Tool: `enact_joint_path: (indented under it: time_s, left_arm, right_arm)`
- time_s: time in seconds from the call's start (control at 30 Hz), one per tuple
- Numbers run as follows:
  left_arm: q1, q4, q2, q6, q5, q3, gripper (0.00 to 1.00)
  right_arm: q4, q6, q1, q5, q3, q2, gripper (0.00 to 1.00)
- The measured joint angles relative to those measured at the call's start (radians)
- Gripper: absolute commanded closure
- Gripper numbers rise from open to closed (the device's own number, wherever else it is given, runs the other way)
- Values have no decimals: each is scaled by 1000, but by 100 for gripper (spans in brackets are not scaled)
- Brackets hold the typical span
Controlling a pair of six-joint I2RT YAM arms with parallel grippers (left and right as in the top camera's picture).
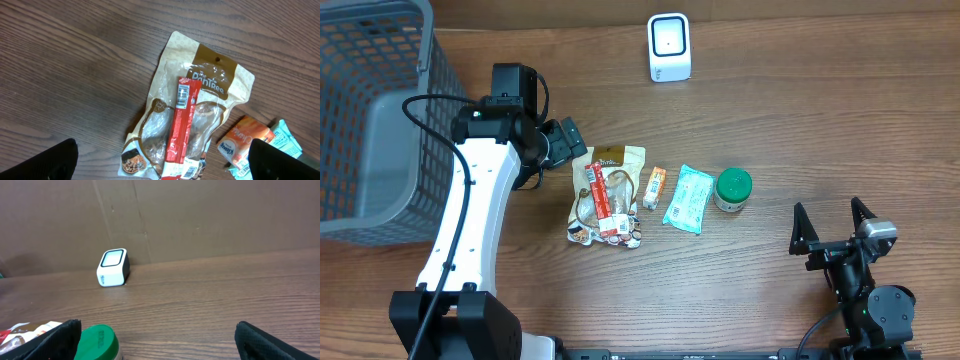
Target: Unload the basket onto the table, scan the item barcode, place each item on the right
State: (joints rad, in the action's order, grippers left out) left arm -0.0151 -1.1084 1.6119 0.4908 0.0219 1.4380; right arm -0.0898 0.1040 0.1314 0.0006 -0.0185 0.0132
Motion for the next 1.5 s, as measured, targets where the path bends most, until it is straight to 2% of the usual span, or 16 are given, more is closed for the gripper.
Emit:
enact_joint_path:
  time_s: [1.17,1.33,1.5]
  left_arm:
    - [0,0,0,0,0,0,0]
    - [0,0,0,0,0,0,0]
    - [0,0,0,0,0,0,0]
  right_arm:
    - [2,5,0,2,0,0,0]
    - [-55,30,0,-8,-14,1,0]
    - [-209,38,0,-10,-182,21,0]
